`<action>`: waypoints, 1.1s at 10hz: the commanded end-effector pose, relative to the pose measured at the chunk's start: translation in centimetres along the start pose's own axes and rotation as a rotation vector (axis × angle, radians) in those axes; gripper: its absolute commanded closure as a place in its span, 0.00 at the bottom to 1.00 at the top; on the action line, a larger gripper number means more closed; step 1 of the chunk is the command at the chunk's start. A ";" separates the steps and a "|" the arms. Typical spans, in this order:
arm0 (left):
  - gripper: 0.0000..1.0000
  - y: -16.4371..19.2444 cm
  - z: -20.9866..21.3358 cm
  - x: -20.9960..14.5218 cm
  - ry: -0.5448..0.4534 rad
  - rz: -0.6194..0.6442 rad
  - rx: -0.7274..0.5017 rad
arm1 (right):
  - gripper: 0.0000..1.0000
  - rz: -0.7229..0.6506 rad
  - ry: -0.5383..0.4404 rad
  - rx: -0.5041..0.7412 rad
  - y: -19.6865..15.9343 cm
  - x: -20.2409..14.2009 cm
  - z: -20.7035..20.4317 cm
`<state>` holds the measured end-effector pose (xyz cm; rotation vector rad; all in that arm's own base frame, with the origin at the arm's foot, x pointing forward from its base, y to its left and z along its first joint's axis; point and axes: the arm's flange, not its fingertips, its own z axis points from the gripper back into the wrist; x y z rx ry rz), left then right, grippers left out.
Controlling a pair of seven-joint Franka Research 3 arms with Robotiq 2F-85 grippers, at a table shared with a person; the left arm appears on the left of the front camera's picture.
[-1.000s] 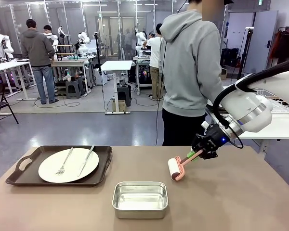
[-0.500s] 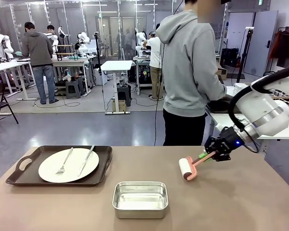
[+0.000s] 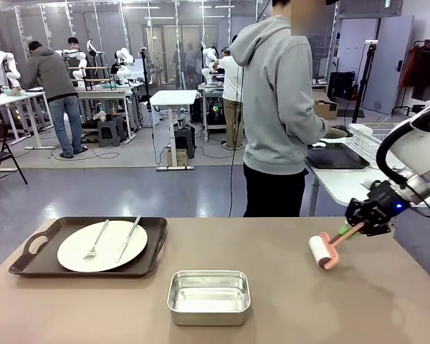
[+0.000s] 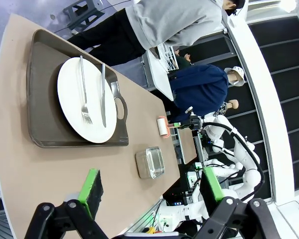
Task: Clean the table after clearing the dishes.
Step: When the left (or right) Handle tray is removed, use the left hand (or right hand) to clean the left (or right) side of the table with the Lint Roller.
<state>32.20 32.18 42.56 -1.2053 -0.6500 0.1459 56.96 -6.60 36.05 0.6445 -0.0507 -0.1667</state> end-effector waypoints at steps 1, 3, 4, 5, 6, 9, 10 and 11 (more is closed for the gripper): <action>0.00 -0.1 0.2 -0.1 -0.002 -0.007 -0.004 | 0.80 -0.075 0.005 -0.225 -2.5 0.7 0.1; 0.00 -0.1 0.2 -0.1 -0.002 -0.007 -0.004 | 0.80 -0.088 0.077 -0.323 -3.1 1.5 2.0; 0.00 -0.1 0.2 -0.1 -0.002 -0.007 -0.004 | 0.80 -0.127 0.058 -0.366 -3.4 1.6 3.1; 0.00 -0.1 0.2 -0.1 -0.002 -0.007 -0.004 | 0.80 -0.151 0.032 -0.367 -3.7 1.7 4.1; 0.00 -0.1 0.2 -0.1 -0.002 -0.007 -0.004 | 0.80 -0.189 0.002 -0.408 -3.9 1.7 5.0; 0.00 -0.1 0.2 -0.1 -0.002 -0.007 -0.004 | 0.80 -0.171 0.012 -0.412 -2.3 1.0 6.8; 0.00 -0.1 0.2 -0.1 -0.002 -0.007 -0.004 | 0.80 -0.132 0.012 -0.433 -0.9 0.3 7.6; 0.00 -0.1 0.2 -0.1 -0.002 -0.007 -0.004 | 0.80 -0.076 0.001 -0.461 1.1 -1.0 8.9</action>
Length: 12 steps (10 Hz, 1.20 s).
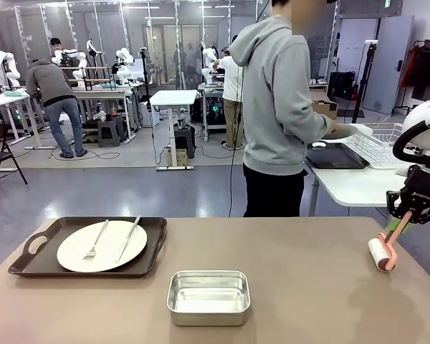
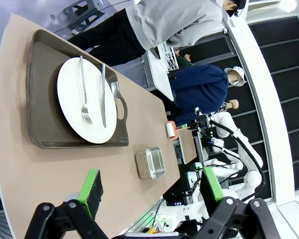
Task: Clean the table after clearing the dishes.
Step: When the left (or right) Handle tray is removed, use the left hand (or right hand) to clean the left (or right) side of the table with the Lint Roller, then place the Lint Roller back on top of the Airtight Container.
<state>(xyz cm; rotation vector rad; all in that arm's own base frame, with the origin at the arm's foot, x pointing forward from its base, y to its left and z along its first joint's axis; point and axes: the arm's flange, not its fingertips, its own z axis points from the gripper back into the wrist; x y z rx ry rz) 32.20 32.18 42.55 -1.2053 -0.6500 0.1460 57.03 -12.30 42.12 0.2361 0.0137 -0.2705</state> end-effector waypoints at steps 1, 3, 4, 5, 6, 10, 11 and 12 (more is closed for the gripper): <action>0.00 -0.1 0.2 -0.1 -0.002 -0.007 -0.004 | 0.80 0.065 -0.047 -0.076 2.3 -3.9 4.0; 0.00 -0.1 0.2 -0.1 -0.002 -0.007 -0.004 | 0.80 0.051 -0.072 -0.163 4.0 -6.6 8.1; 0.00 -0.1 0.2 -0.1 -0.002 -0.007 -0.004 | 0.80 0.046 -0.029 -0.204 5.0 -7.0 8.6; 0.00 -0.1 0.2 -0.1 -0.002 -0.007 -0.004 | 0.80 0.093 -0.061 -0.100 3.0 -4.4 7.1; 0.00 -0.1 0.2 -0.1 -0.002 -0.007 -0.004 | 0.80 0.093 -0.061 -0.100 3.0 -4.4 7.1; 0.00 -0.1 0.2 -0.1 -0.002 -0.007 -0.004 | 0.80 0.093 -0.061 -0.100 3.0 -4.4 7.1; 0.00 -0.1 0.2 -0.1 -0.002 -0.007 -0.004 | 0.80 0.093 -0.061 -0.100 3.0 -4.4 7.1; 0.00 -0.1 0.2 -0.1 -0.002 -0.007 -0.004 | 0.80 0.093 -0.061 -0.100 3.0 -4.4 7.1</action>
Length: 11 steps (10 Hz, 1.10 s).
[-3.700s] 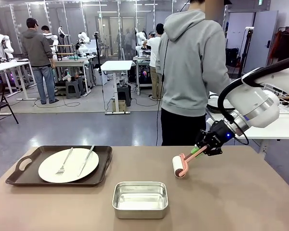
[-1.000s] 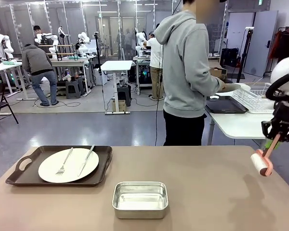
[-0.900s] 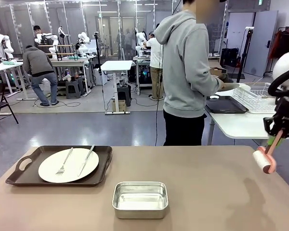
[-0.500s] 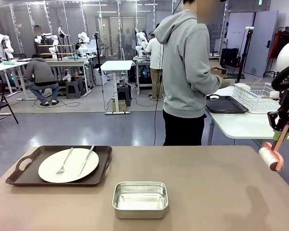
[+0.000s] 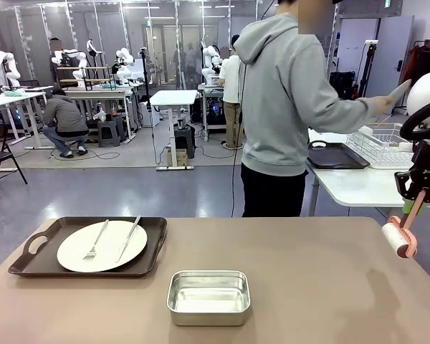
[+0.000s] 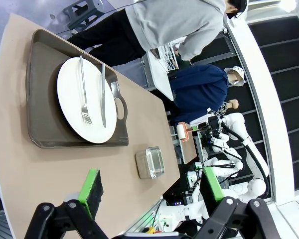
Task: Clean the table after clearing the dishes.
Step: Place the Lint Roller back on top of the Airtight Container.
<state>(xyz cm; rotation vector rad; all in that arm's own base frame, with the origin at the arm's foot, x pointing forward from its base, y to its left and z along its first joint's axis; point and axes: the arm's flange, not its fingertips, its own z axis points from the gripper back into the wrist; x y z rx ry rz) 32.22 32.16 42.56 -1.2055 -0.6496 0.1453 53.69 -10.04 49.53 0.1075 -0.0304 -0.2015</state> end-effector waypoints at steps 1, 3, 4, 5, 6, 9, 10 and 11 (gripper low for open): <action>0.00 -0.1 0.2 -0.1 -0.003 -0.007 -0.004 | 0.80 0.018 -0.010 0.022 0.0 -0.2 0.4; 0.00 -0.1 0.2 -0.1 -0.003 -0.007 -0.004 | 0.80 0.018 -0.010 0.022 0.0 -0.2 0.4; 0.00 -0.1 0.2 -0.1 -0.003 -0.007 -0.004 | 0.80 0.018 -0.010 0.022 0.0 -0.2 0.4; 0.00 -0.1 0.2 -0.1 -0.003 -0.007 -0.004 | 0.80 0.018 -0.010 0.022 0.0 -0.2 0.4; 0.00 -0.1 0.2 -0.1 -0.003 -0.007 -0.004 | 0.80 0.018 -0.010 0.022 0.0 -0.2 0.4; 0.00 -0.1 0.2 -0.1 -0.003 -0.007 -0.004 | 0.80 0.018 -0.010 0.022 0.0 -0.2 0.4; 0.00 -0.1 0.2 -0.1 -0.003 -0.007 -0.004 | 0.80 0.018 -0.010 0.022 0.0 -0.2 0.4; 0.00 -0.1 0.2 -0.1 -0.003 -0.007 -0.004 | 0.80 0.001 -0.003 0.000 0.0 0.1 0.2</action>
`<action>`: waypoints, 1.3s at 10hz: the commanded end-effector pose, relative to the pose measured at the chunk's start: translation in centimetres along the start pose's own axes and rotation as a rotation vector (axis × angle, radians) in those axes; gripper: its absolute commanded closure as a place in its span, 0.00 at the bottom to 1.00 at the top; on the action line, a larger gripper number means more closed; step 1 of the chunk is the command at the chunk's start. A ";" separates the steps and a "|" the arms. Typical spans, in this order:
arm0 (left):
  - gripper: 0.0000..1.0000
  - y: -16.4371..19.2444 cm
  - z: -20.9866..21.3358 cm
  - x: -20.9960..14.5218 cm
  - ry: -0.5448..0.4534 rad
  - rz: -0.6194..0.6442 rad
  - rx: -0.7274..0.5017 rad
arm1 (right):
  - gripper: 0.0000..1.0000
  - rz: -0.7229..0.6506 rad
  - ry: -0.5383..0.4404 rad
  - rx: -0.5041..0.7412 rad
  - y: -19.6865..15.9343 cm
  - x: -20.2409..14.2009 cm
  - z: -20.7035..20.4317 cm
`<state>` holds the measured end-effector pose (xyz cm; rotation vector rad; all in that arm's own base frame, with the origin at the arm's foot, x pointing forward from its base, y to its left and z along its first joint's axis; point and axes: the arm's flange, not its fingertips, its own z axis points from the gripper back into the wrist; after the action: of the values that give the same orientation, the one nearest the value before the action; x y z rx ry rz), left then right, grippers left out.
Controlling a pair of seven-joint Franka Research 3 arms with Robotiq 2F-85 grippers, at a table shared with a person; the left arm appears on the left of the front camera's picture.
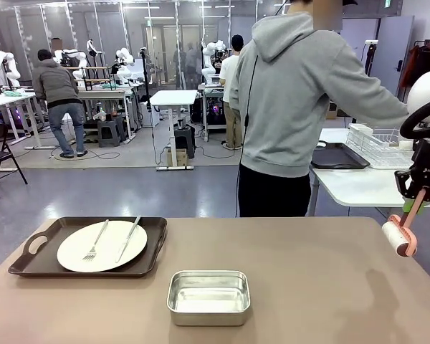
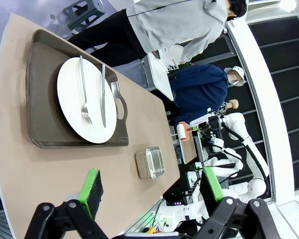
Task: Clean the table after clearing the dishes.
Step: Place the Lint Roller back on top of the Airtight Container.
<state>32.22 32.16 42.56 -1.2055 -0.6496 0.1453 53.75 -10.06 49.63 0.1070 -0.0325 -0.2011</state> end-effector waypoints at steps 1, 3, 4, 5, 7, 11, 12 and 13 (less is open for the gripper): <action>0.00 -0.1 0.2 -0.1 -0.003 -0.007 -0.004 | 0.80 0.134 -0.054 0.014 3.2 -0.2 1.5; 0.00 -0.1 0.2 -0.1 -0.003 -0.007 -0.004 | 0.80 0.361 -0.089 -0.030 9.1 -1.6 3.8; 0.00 -0.1 0.2 -0.1 -0.003 -0.007 -0.004 | 0.80 0.459 -0.072 -0.059 12.4 -2.9 4.8; 0.00 -0.1 0.2 -0.1 -0.003 -0.007 -0.004 | 0.80 0.591 -0.026 -0.093 16.9 -4.4 4.9; 0.00 -0.1 0.2 -0.1 -0.003 -0.007 -0.004 | 0.80 0.876 -0.019 -0.109 24.8 -8.2 4.6; 0.00 -0.1 0.2 -0.1 -0.003 -0.007 -0.004 | 0.80 1.184 -0.070 -0.183 36.2 -19.5 3.6; 0.00 -0.1 0.2 -0.1 -0.003 -0.007 -0.004 | 0.80 1.268 -0.066 -0.165 38.0 -22.2 3.1; 0.00 -0.1 0.2 -0.1 -0.003 -0.007 -0.004 | 0.80 1.321 -0.063 -0.170 39.5 -24.3 2.7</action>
<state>32.19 32.19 42.56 -1.2052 -0.6502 0.1461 38.43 33.59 56.87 -0.1052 -0.1119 1.0472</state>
